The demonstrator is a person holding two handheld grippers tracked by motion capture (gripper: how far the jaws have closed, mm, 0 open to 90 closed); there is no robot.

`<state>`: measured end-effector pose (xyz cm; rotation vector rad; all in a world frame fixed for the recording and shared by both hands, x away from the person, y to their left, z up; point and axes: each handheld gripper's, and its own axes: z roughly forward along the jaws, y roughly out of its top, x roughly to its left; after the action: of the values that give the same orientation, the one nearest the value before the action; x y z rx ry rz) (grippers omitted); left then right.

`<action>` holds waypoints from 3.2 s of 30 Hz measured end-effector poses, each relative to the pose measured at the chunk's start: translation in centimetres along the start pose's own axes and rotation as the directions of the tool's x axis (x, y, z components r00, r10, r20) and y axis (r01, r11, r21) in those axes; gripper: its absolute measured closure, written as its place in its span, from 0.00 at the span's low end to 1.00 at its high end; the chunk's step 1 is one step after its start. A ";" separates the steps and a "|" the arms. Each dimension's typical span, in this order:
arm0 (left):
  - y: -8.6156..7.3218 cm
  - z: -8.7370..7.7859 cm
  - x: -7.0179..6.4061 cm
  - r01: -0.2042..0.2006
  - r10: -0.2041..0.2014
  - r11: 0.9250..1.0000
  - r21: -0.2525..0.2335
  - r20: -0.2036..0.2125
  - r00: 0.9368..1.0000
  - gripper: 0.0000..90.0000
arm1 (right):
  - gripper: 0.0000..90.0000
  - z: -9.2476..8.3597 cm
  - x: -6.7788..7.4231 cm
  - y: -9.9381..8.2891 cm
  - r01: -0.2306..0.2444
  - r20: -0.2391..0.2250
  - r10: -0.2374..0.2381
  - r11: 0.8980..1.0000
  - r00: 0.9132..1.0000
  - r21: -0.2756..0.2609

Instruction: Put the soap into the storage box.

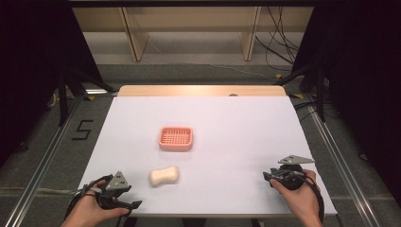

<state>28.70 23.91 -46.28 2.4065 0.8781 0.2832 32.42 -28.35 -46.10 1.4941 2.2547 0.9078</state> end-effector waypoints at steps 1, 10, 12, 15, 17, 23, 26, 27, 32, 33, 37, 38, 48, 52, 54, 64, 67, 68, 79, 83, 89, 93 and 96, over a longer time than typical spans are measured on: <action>0.0 0.0 0.0 0.000 0.000 1.000 0.000 0.000 1.000 0.35 | 0.69 0.0 0.0 0.0 0.000 0.000 0.000 1.000 1.000 0.000; 2.3 -0.5 1.1 -0.027 0.023 0.997 0.077 0.042 0.999 0.37 | 0.68 -0.3 -0.1 0.3 0.033 0.022 -0.032 0.999 0.999 -0.027; 2.8 -0.3 1.4 -0.040 0.036 0.994 0.102 0.043 0.998 0.37 | 0.68 -0.4 0.0 0.5 0.037 0.027 -0.037 0.999 0.999 -0.022; 3.8 -0.1 2.0 -0.071 0.066 0.989 0.130 0.039 0.997 0.38 | 0.68 -0.5 0.2 0.6 0.042 0.030 -0.041 0.999 0.999 -0.027; 4.5 0.0 2.3 -0.070 0.065 0.989 0.134 0.043 0.997 0.39 | 0.68 -0.4 0.0 0.7 0.081 0.026 -0.080 0.995 0.996 -0.053; 6.4 0.4 2.5 -0.115 0.103 0.977 0.180 0.071 0.992 0.41 | 0.67 -0.3 0.0 0.7 0.088 0.041 -0.086 0.995 0.995 -0.041; 7.4 0.8 2.4 -0.126 0.107 0.968 0.219 0.094 0.990 0.41 | 0.67 -0.3 0.4 0.7 0.050 0.031 -0.049 0.998 0.998 -0.023; 8.0 1.0 2.3 -0.149 0.130 0.963 0.226 0.097 0.987 0.41 | 0.67 -0.1 0.5 0.8 0.059 0.027 -0.058 0.998 0.998 -0.021; 8.9 1.6 2.2 -0.182 0.160 0.957 0.228 0.111 0.981 0.42 | 0.67 0.0 0.8 0.9 0.065 0.025 -0.064 0.998 0.998 -0.025; 9.2 1.8 2.1 -0.193 0.171 0.955 0.225 0.114 0.979 0.42 | 0.67 0.0 0.8 0.9 0.066 0.024 -0.065 0.997 0.998 -0.026; 9.9 2.4 2.2 -0.227 0.202 0.946 0.233 0.127 0.971 0.42 | 0.67 -0.1 0.7 0.9 0.078 0.029 -0.077 0.997 0.997 -0.030; 10.0 2.5 2.2 -0.233 0.207 0.943 0.236 0.130 0.970 0.42 | 0.67 -0.2 0.8 0.8 0.056 0.022 -0.055 0.998 0.998 -0.030; 11.6 3.8 2.3 -0.287 0.245 0.911 0.295 0.170 0.954 0.40 | 0.67 -0.2 0.3 0.6 0.101 0.028 -0.100 0.993 0.995 -0.057; 12.0 4.2 2.4 -0.294 0.250 0.903 0.312 0.174 0.952 0.40 | 0.66 -0.2 0.3 0.6 0.106 0.034 -0.104 0.993 0.994 -0.053; 12.2 4.4 2.3 -0.288 0.244 0.906 0.311 0.174 0.954 0.40 | 0.66 -0.4 0.5 0.6 0.074 0.028 -0.072 0.996 0.997 -0.040; 12.7 5.1 2.2 -0.303 0.253 0.895 0.329 0.187 0.949 0.40 | 0.66 -0.5 0.5 0.6 0.046 0.024 -0.046 0.998 0.999 -0.031; 12.9 5.2 2.2 -0.310 0.258 0.892 0.329 0.193 0.947 0.40 | 0.66 -0.5 0.6 0.6 0.046 0.024 -0.045 0.998 0.999 -0.032; 13.0 5.3 2.2 -0.307 0.255 0.892 0.331 0.194 0.947 0.40 | 0.65 -0.5 0.6 0.6 0.044 0.024 -0.044 0.998 0.999 -0.032; 13.4 6.0 1.9 -0.331 0.273 0.877 0.347 0.207 0.939 0.39 | 0.65 -0.4 0.5 0.5 0.043 0.021 -0.042 0.998 0.999 -0.047; 13.5 6.1 1.8 -0.340 0.281 0.871 0.353 0.210 0.937 0.39 | 0.65 -0.3 0.4 0.5 0.069 0.029 -0.067 0.996 0.997 -0.052; 13.7 6.6 1.7 -0.359 0.293 0.857 0.369 0.224 0.930 0.39 | 0.65 -0.3 0.4 0.5 0.064 0.023 -0.063 0.997 0.998 -0.048; 13.9 6.9 1.5 -0.362 0.294 0.852 0.377 0.226 0.929 0.39 | 0.65 -0.2 0.4 0.5 0.070 0.015 -0.069 0.996 0.997 -0.063; 13.9 7.1 1.4 -0.369 0.299 0.847 0.384 0.231 0.926 0.39 | 0.65 -0.1 0.2 0.5 0.092 0.023 -0.091 0.993 0.996 -0.069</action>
<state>39.76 12.94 -44.22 2.9406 0.4695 0.0188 32.59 -28.05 -45.69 1.3521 2.2336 0.9312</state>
